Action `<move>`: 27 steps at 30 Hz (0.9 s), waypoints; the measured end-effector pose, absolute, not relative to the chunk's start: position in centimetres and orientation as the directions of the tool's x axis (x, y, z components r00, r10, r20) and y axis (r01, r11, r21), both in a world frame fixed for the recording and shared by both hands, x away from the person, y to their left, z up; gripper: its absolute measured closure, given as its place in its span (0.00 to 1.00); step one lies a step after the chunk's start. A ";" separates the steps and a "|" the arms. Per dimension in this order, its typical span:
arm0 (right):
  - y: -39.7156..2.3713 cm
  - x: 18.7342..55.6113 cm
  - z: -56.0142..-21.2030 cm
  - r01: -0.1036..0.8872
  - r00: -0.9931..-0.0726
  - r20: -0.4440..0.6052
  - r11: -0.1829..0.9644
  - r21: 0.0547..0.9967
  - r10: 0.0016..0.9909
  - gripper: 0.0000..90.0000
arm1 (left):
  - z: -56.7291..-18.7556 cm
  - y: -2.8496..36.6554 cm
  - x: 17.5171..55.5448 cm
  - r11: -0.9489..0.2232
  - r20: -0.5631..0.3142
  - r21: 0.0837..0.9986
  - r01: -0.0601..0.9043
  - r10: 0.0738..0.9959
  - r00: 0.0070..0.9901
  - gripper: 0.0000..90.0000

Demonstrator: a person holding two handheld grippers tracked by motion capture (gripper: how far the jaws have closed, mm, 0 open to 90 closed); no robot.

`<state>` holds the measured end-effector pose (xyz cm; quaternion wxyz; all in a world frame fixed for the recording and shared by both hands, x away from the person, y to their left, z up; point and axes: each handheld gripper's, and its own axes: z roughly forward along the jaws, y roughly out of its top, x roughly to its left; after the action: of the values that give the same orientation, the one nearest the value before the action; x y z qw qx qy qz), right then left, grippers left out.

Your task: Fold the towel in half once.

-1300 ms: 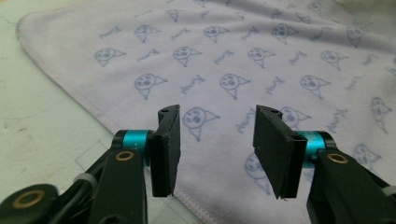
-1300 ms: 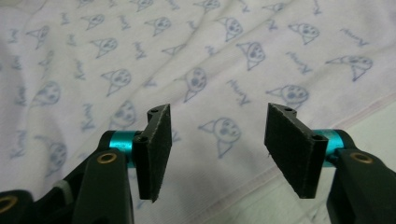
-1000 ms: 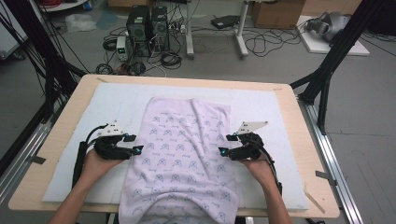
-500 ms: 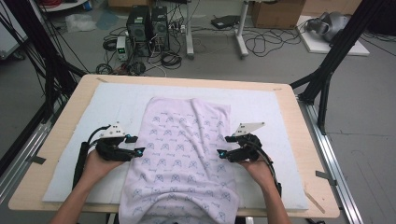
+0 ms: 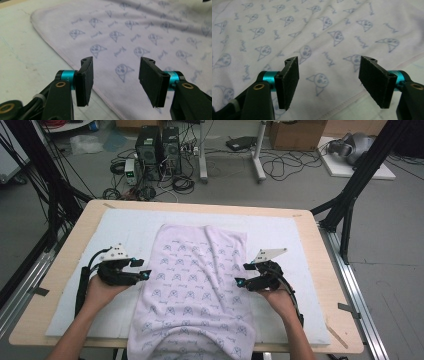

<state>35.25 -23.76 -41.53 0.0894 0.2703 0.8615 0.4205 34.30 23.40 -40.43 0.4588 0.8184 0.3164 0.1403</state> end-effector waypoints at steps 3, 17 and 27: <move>-24.0 36.2 -40.6 0.388 -0.834 0.061 0.506 0.770 0.548 0.36 | -39.7 23.2 35.6 -0.388 -0.047 0.838 0.384 0.650 0.759 0.52; -24.5 43.8 -37.5 0.415 -0.810 0.039 0.526 0.742 0.585 0.40 | -37.6 22.7 44.0 -0.405 -0.044 0.816 0.413 0.668 0.743 0.59; -25.0 47.2 -41.6 0.496 -0.763 0.064 0.520 0.696 0.643 0.47 | -41.6 22.5 47.0 -0.388 -0.068 0.792 0.471 0.711 0.700 0.67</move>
<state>47.23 -25.03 -41.57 0.1009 0.3287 0.8658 0.3635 46.97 22.52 -41.60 0.4200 0.8206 0.3602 0.1429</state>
